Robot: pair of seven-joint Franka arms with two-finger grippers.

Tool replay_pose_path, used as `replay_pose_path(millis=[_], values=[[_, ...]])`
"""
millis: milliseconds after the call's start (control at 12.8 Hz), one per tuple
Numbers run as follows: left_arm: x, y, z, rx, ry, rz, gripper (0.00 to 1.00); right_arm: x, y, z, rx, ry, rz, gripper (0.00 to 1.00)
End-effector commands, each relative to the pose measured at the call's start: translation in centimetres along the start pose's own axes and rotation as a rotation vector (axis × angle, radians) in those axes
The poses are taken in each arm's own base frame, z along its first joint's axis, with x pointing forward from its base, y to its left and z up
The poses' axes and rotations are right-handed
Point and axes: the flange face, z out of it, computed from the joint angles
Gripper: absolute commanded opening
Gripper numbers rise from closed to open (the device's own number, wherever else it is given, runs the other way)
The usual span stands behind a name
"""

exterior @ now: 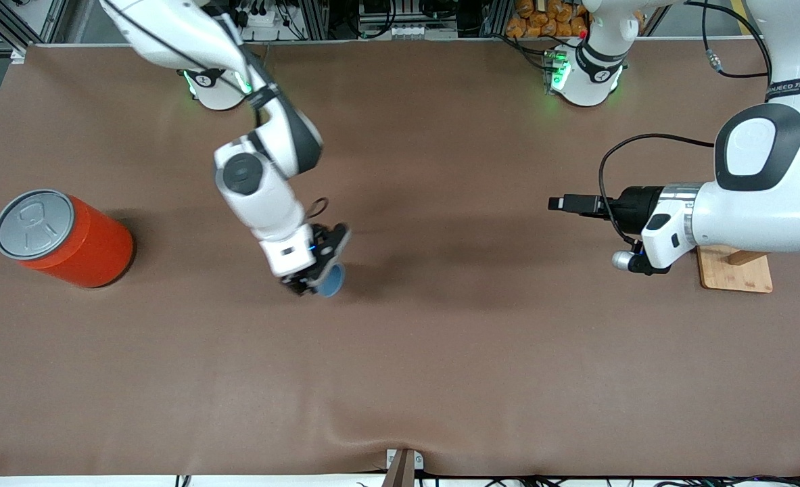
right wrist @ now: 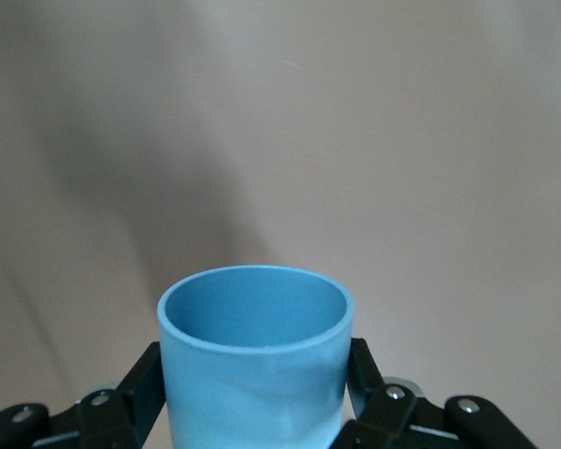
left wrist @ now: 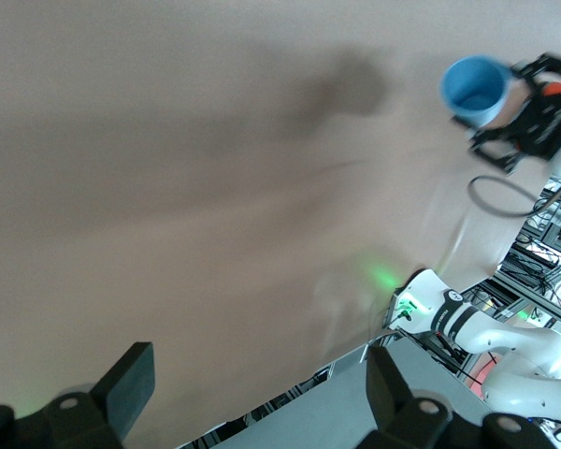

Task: Flip cup
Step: 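Carry the cup to mid-table with the right gripper while the left gripper approaches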

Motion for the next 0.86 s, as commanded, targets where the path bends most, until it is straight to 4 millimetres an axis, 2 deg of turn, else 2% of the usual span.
replay_pose_path(millis=[0, 78, 157, 313, 470, 548, 626, 705, 783], values=[[0.3, -0.2, -0.5, -0.026, 0.005, 0.004, 1.0, 5.5, -5.4, 3.7, -0.055, 0.008, -0.232, 0.26], [0.3, -0.2, -0.5, -0.026, 0.004, 0.006, 1.0, 7.5, -8.7, 4.8, -0.051, 0.006, -0.299, 0.26], [0.3, -0.4, -0.6, -0.025, 0.006, 0.005, 1.0, 8.5, -10.5, 5.7, -0.045, 0.006, -0.332, 0.26], [0.3, -0.5, -0.8, -0.026, 0.007, 0.004, 1.0, 10.6, -13.7, 7.2, -0.049, 0.006, -0.408, 0.26], [0.3, -0.5, -0.8, -0.026, 0.007, 0.008, 1.0, 11.1, -16.0, 8.6, -0.045, -0.009, -0.462, 0.3], [0.3, -0.5, -0.6, -0.028, 0.005, 0.005, 1.0, 11.1, -16.3, 9.0, -0.05, -0.017, -0.481, 0.41], [0.3, -0.5, -0.6, -0.026, 0.005, 0.007, 1.0, 11.1, -16.8, 9.3, -0.05, -0.021, -0.492, 0.79], [0.4, -0.5, -0.5, -0.028, 0.003, 0.006, 1.0, 11.2, -17.0, 9.2, -0.047, -0.017, -0.488, 1.0], [0.5, -0.6, -0.3, -0.029, -0.002, 0.006, 1.0, 11.4, -16.9, 8.8, -0.047, -0.011, -0.479, 1.0]])
